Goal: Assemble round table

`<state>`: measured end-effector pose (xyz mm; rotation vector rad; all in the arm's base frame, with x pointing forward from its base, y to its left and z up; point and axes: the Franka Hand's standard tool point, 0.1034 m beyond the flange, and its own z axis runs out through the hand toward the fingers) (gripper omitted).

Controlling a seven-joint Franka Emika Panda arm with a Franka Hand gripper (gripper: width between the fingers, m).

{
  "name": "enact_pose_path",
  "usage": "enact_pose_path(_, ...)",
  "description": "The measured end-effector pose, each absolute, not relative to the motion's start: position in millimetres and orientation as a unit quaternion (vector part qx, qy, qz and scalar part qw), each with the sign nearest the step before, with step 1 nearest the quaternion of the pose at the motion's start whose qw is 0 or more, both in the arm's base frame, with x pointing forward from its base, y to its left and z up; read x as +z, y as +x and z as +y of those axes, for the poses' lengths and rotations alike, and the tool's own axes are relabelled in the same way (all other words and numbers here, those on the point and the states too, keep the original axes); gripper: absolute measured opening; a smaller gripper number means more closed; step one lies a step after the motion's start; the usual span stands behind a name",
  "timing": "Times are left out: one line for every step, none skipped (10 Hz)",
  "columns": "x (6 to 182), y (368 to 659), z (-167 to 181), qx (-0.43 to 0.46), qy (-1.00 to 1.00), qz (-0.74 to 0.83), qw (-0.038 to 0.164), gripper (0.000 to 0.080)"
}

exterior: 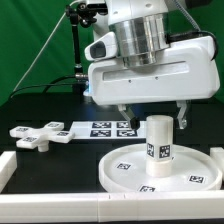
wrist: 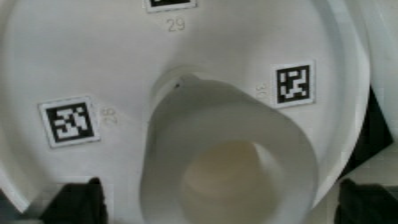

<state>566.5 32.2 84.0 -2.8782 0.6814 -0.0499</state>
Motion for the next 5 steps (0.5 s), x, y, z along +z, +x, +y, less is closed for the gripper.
enact_pose_path(83.6, 566.2, 31.5, -0.019, -0.975, 0.203, 0.091, 0.0649)
enact_pose_path(83.4, 566.2, 31.2, -0.022, -0.981, 0.171, 0.090, 0.0649)
enact_pose_path(83.3, 566.1, 31.0, -0.026, -0.987, 0.134, 0.089, 0.0649)
enact_pose_path(82.7, 565.7, 32.0, -0.029, -0.994, 0.074, 0.081, 0.0649)
enact_pose_path(81.8, 565.0, 36.8, -0.030, -0.997, 0.012, 0.071, 0.0649)
